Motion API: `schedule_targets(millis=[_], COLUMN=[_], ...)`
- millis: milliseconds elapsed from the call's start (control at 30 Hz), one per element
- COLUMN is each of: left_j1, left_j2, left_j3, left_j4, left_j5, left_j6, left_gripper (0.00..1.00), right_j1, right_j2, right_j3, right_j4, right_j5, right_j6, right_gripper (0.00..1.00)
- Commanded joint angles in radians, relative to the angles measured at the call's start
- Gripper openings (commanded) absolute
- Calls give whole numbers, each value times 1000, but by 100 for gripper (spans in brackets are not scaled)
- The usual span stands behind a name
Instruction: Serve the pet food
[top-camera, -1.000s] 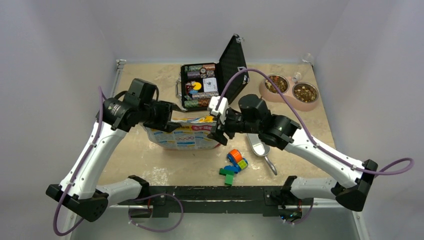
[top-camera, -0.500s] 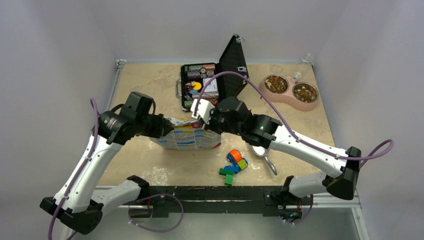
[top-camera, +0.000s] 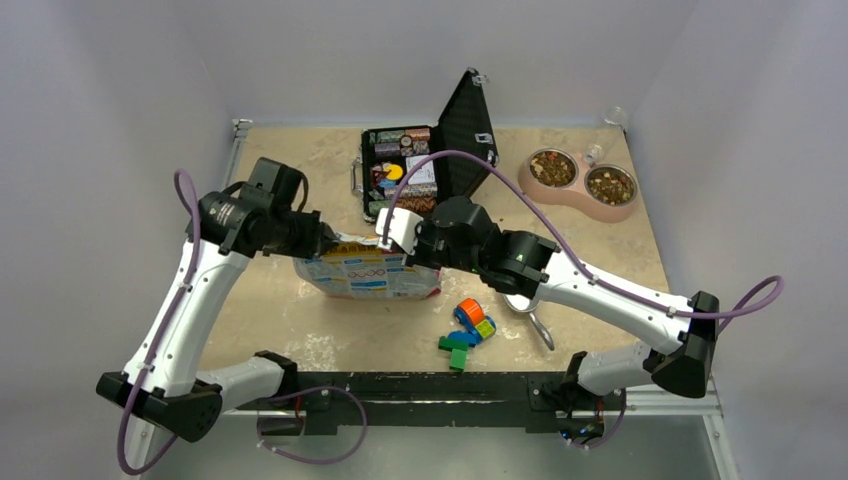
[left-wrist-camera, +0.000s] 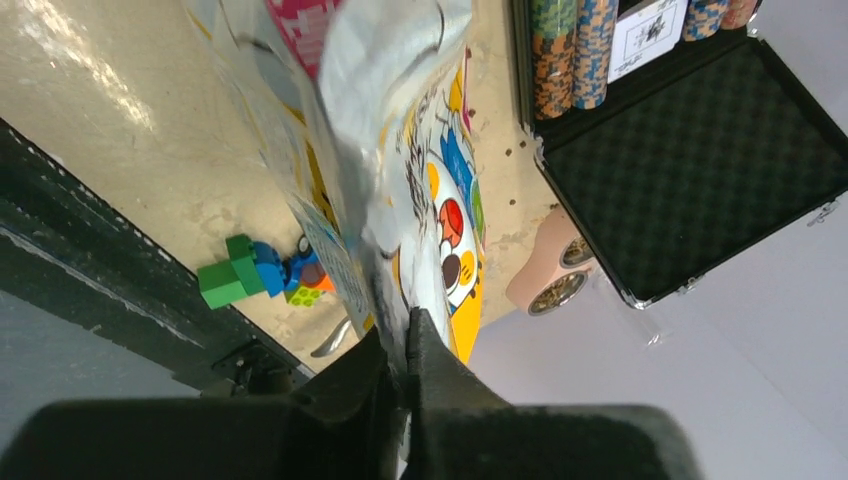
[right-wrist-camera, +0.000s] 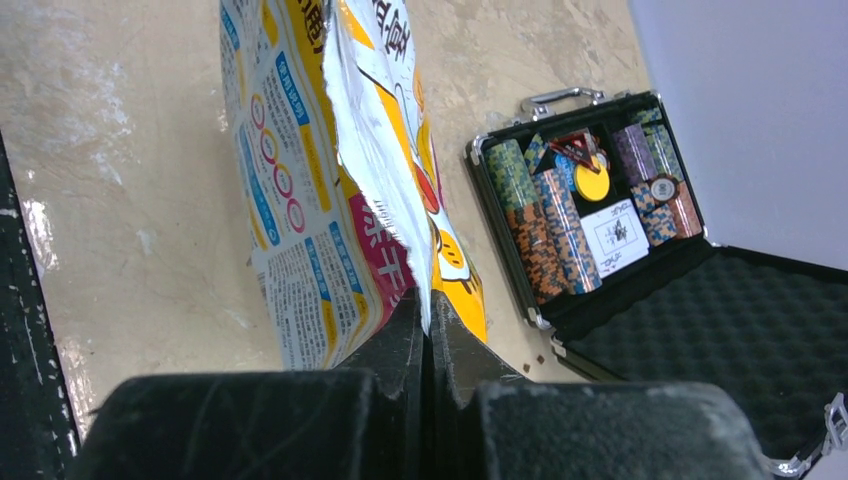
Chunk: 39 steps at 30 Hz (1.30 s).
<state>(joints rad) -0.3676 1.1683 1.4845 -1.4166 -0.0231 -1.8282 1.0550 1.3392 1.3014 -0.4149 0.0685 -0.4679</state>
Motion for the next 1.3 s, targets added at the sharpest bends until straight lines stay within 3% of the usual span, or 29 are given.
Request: schedule_targets(millis=[0,33,133,200,267,467,600,633,700,767,833,867,900,1067,1167,1200,1267], left_j1=[82,89,102,106,109,121,154,165,179,189,194,195,197,199,221,229,233], left_j2=[-83,-86,-80,-79,-78,6,-32,-45,-61,-59,-53,-53,-52,41,13,-9,-43], left_j3=[-26,-32,-28,-31,-36,105,48,22,-9,-18,-21,-25,-26,143,97,60,-3], left_j4=[-46,-46,-54,-49,-30,-159,-115,-85,-55,-48,-34,-22,-14,-160,-136,-98,-35], left_j5=[-164,-163,-164,-170,-177,-246,-219,-204,-186,-177,-178,-178,-176,-248,-206,-178,-139], left_j6=[59,56,66,71,84,134,107,112,111,117,134,138,135,185,172,164,149], left_gripper=[23,29,30,20,0,0,0,6,32,34,22,7,0,0,0,2,29], right_j1=[-10,-10,-9,-7,-7,-7,-7,-7,-7,-7,-7,-7,-7,-7,-7,-7,-7], right_j2=[-59,-60,-58,-60,-61,-80,-93,-94,-96,-98,-98,-98,-99,-105,-108,-107,-105], right_j3=[8,10,15,16,15,-5,-17,-17,-19,-16,-14,-13,-14,-28,-30,-27,-17], right_j4=[-2,-2,-5,-7,-8,-5,-7,-7,-8,-8,-10,-11,-12,-12,-12,-14,-26], right_j5=[80,80,82,86,91,121,120,119,119,120,120,120,122,133,128,126,116], right_j6=[-15,-13,-10,-9,-9,-13,-12,-12,-13,-12,-12,-11,-9,-8,-5,-3,2], right_gripper=[0,0,0,0,0,0,0,0,0,0,0,0,0,0,0,0,0])
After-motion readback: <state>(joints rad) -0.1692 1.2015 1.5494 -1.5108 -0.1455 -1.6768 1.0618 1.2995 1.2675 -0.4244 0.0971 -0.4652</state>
